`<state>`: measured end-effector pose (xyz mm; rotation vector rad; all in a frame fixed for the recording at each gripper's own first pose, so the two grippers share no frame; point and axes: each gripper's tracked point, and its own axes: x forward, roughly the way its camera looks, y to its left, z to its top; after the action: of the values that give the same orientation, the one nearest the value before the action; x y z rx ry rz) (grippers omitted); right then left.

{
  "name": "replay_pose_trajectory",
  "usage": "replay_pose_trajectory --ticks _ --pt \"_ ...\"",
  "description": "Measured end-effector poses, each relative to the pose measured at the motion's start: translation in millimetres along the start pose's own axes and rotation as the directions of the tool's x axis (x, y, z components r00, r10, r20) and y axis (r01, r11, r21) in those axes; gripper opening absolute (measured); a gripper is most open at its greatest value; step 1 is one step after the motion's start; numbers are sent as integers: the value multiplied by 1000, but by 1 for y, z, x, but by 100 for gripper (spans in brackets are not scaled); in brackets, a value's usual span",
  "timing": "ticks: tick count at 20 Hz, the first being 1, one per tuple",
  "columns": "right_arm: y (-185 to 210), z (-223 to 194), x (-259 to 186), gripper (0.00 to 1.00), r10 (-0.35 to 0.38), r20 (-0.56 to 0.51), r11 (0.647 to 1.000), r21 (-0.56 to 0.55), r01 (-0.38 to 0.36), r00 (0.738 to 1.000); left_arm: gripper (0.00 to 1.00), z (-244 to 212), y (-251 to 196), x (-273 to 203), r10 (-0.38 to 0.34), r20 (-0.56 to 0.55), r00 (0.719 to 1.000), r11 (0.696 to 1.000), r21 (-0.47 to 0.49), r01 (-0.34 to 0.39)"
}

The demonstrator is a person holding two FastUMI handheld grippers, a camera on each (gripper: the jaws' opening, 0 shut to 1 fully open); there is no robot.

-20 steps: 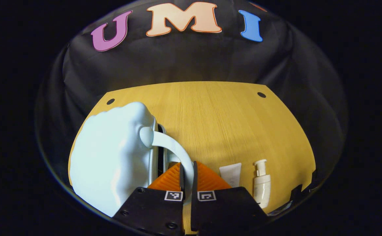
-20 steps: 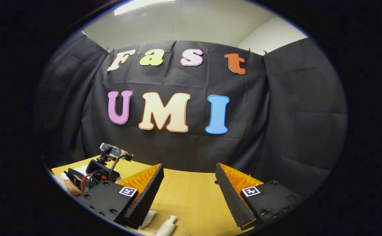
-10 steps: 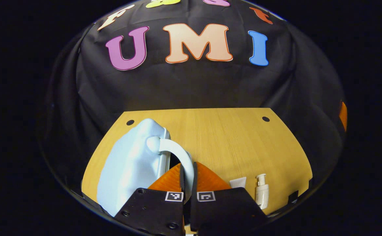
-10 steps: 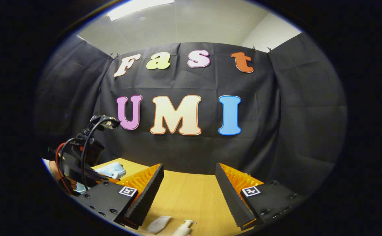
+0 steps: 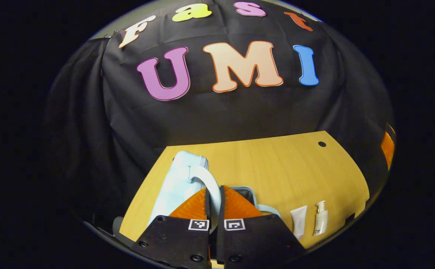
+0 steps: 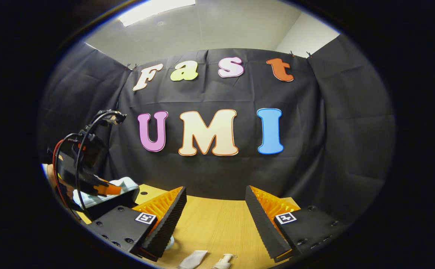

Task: First open the suitcase, pack the skin care products into it, and then close the suitcase.

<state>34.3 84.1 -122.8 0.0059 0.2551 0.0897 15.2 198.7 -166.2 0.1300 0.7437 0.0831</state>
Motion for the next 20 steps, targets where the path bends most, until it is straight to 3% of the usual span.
replay_pose_trajectory --ticks 7,10,17,20 --pt "21 -7 6 99 1 -15 1000 -4 -1 1000 0 26 87 1 163 85 983 983 69 -169" --pt "34 -8 9 99 14 -17 1000 -13 -14 1000 0 24 110 3 171 80 982 984 35 -174" --pt "62 -10 17 99 40 -25 999 -28 -41 999 0 13 176 8 274 71 959 960 34 -277" --pt "78 -10 17 100 73 -20 997 -21 -74 997 0 8 203 12 277 70 958 961 -28 -276"
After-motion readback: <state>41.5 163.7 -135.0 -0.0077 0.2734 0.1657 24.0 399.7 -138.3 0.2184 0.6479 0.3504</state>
